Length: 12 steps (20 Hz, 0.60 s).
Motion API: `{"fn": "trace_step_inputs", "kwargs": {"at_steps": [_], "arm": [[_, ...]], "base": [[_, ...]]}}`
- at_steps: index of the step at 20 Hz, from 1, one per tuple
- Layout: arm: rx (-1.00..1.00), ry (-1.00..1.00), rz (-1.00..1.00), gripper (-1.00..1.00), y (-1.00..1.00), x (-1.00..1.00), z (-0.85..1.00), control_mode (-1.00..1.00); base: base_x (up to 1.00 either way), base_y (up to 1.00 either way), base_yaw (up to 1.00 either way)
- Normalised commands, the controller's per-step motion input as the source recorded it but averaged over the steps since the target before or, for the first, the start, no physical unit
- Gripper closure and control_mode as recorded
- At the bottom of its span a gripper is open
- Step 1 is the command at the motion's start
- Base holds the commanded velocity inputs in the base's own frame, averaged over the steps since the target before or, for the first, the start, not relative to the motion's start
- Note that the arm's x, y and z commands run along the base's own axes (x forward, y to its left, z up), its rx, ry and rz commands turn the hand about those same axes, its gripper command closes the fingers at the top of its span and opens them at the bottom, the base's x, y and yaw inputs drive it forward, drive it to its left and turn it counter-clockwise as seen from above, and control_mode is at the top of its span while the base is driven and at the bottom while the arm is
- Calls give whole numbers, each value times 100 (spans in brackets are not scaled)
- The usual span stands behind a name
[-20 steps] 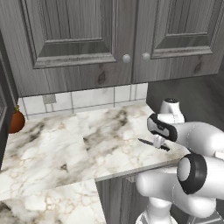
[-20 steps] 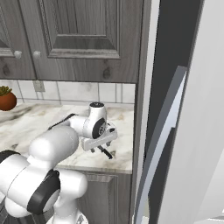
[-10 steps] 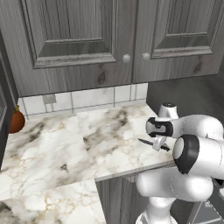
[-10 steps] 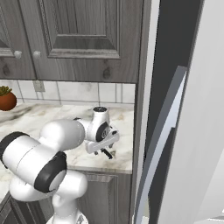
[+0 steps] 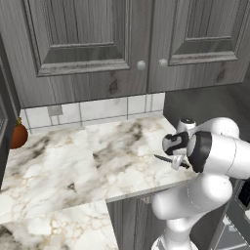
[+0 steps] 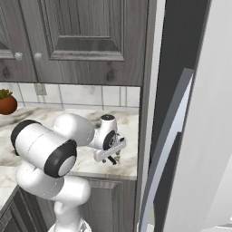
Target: Retrieve the butter from the fridge and place it on a plate on the dining table. Then retrieve the butter knife by the fridge and place it near the plate.
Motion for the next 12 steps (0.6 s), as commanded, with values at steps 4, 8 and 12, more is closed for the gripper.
{"fn": "trace_step_inputs", "kwargs": {"at_steps": [4, 8, 12], "arm": [[0, 0, 5, -100, 0, 2, -21, -100], [0, -1, 1, -100, 0, 0, -28, -100], [4, -12, 0, 100, 0, 0, -23, -100]], "base": [[0, 0, 0], [0, 0, 0], [0, 0, 0]]}}
